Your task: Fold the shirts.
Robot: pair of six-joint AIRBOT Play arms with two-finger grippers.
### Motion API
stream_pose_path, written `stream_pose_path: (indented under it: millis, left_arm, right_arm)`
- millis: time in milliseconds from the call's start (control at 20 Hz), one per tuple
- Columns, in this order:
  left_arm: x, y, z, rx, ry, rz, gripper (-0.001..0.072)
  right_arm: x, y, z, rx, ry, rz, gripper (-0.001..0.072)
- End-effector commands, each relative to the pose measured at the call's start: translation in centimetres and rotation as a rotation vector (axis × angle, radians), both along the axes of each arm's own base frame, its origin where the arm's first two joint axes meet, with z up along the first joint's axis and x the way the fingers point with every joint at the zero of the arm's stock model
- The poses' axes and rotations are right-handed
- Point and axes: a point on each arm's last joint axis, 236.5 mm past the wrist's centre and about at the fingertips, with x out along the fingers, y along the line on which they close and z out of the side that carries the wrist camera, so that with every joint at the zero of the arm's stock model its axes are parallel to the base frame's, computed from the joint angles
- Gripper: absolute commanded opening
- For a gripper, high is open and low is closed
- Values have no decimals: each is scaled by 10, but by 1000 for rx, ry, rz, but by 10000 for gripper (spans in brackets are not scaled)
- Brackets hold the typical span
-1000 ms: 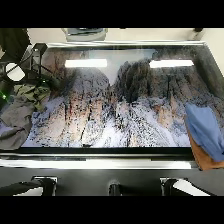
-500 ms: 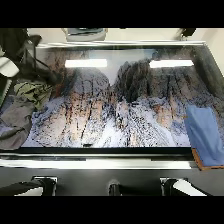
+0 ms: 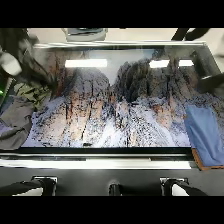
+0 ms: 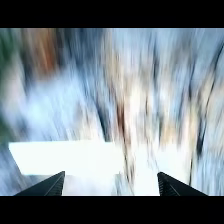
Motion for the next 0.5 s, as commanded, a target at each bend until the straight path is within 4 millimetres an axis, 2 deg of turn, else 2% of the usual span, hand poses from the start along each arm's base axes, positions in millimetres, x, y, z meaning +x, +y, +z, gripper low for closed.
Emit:
stream_pose_path:
  millis: [0, 50, 150, 450]
  left_arm:
    - [-79, -17, -92, -82, 225, 37, 708]
    - [-86, -17, -103, -100, 189, 69, 708]
    - [-92, -16, -112, -127, 132, 107, 708]
    - [-89, -17, -112, -131, 115, 103, 708]
  right_arm:
    - [-51, 89, -100, 79, 391, 200, 648]
    - [-61, 93, -119, 69, 439, 212, 649]
    - [-65, 91, -135, 51, 457, 200, 700]
    - [-65, 88, -135, 39, 456, 198, 685]
